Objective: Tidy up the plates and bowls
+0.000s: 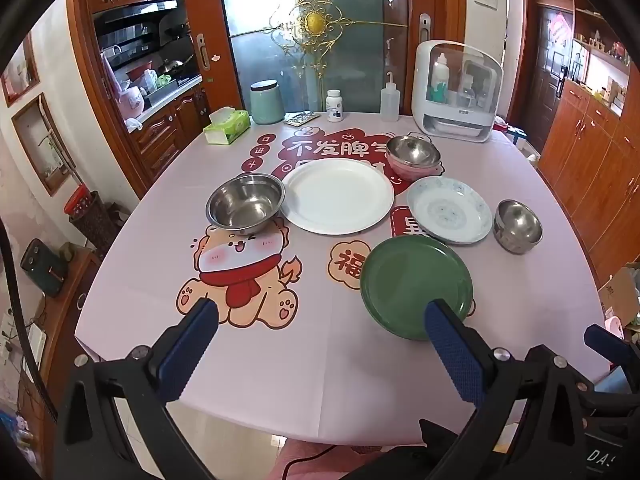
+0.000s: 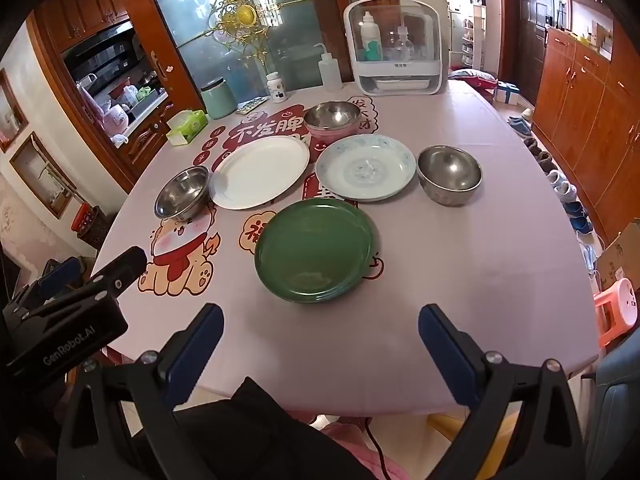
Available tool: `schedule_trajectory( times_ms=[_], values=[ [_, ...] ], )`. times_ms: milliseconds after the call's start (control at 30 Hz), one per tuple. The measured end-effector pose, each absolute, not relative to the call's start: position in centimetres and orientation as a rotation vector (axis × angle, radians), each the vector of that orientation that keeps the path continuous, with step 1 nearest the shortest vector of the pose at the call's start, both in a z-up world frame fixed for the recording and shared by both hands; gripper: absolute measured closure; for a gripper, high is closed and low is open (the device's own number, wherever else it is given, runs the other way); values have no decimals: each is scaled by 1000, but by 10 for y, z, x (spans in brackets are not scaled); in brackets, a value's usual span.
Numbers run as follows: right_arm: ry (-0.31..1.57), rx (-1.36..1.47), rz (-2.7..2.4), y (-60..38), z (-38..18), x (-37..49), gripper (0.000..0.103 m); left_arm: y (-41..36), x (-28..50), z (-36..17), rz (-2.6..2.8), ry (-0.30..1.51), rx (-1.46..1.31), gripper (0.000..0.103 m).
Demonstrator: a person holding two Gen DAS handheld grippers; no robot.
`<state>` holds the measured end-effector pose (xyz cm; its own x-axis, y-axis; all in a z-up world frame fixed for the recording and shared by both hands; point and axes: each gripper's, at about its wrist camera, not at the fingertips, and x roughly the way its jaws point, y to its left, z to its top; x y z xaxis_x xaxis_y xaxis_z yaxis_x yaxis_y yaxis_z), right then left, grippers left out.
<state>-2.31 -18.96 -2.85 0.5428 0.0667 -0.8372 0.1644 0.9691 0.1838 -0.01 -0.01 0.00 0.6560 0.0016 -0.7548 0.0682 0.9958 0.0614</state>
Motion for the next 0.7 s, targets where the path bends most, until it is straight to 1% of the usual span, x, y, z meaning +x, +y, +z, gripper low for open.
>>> schedule_trajectory(
  times_ms=[700],
  values=[
    [1008, 253, -63, -193, -30, -13, 4, -2, -1, 0, -39, 860, 87, 1]
  ],
)
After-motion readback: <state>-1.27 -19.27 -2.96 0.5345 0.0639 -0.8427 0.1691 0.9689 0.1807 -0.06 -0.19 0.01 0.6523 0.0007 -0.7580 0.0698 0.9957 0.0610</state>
